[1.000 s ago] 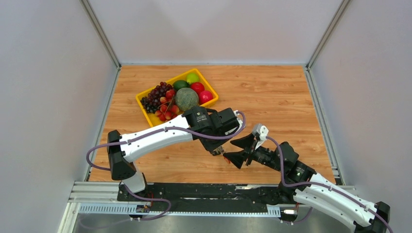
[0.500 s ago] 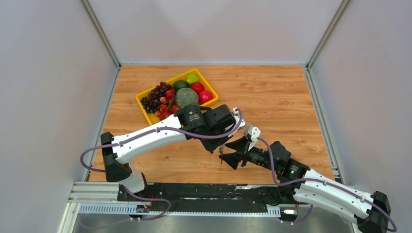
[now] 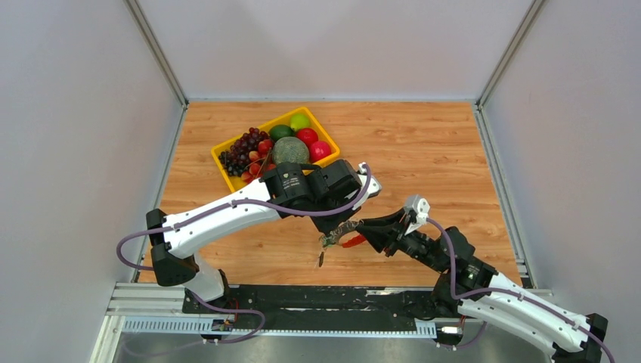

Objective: Remove the keys from the keyring

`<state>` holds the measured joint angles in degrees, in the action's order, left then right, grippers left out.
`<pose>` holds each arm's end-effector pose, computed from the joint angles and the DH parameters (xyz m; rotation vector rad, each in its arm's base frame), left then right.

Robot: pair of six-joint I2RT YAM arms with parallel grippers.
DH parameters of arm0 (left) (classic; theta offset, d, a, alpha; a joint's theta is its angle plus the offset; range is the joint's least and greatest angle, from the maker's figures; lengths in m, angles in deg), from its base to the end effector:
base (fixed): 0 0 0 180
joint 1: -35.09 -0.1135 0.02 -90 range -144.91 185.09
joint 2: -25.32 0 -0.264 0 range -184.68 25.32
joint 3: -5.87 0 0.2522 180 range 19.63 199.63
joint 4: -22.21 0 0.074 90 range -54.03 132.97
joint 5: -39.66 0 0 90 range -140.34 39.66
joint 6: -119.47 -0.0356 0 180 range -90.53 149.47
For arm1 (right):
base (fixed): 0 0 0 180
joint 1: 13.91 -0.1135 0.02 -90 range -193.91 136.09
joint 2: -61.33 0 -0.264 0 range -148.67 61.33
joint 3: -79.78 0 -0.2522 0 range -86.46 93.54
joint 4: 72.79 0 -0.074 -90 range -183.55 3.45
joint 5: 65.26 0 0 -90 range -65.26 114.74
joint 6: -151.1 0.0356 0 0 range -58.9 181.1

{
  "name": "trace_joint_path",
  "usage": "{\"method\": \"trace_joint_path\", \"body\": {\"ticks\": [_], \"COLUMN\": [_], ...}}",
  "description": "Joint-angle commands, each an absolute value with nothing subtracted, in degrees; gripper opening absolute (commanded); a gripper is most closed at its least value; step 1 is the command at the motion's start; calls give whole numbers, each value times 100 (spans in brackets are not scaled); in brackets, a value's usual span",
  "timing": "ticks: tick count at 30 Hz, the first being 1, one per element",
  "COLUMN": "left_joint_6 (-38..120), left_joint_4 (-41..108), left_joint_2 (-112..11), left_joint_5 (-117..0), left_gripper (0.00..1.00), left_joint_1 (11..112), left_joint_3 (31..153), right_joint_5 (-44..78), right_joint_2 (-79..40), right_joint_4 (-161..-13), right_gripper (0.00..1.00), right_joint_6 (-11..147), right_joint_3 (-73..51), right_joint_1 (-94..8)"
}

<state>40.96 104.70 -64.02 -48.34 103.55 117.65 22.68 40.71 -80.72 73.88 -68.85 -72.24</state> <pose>0.1131 -0.2830 0.3788 1.2706 2.3680 -0.4259 0.0672 0.1114 0.2589 -0.6513 1.4728 1.0071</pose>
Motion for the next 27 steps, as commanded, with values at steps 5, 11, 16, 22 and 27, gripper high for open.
{"method": "trace_joint_path", "body": {"ticks": [5,11,16,22,27], "left_joint_6": [4145,4107,4021,3936,3769], "left_joint_4": [10135,10079,10035,9951,9868], "left_joint_2": [-6132,-6054,-6004,-5953,-5869], "left_joint_5": [-4992,-5121,-5093,-5105,-5159], "left_gripper": [0,0,0,0,0], "left_joint_1": [10329,10329,10331,10329,10329], "left_joint_3": [11826,11764,11698,11609,11483], "right_joint_5": [2633,2379,1977,1755,1605], "right_joint_2": [3899,3715,3697,3938,4272], "right_joint_4": [-8241,-8229,-8212,-8170,-8084], "right_gripper": [15,53,54,59,60], "right_joint_6": [7361,7296,7224,7230,7272], "right_joint_3": [-6738,-6631,-6571,-6547,-6472], "right_joint_1": [-7252,-7245,-7246,-7249,-7245]}}
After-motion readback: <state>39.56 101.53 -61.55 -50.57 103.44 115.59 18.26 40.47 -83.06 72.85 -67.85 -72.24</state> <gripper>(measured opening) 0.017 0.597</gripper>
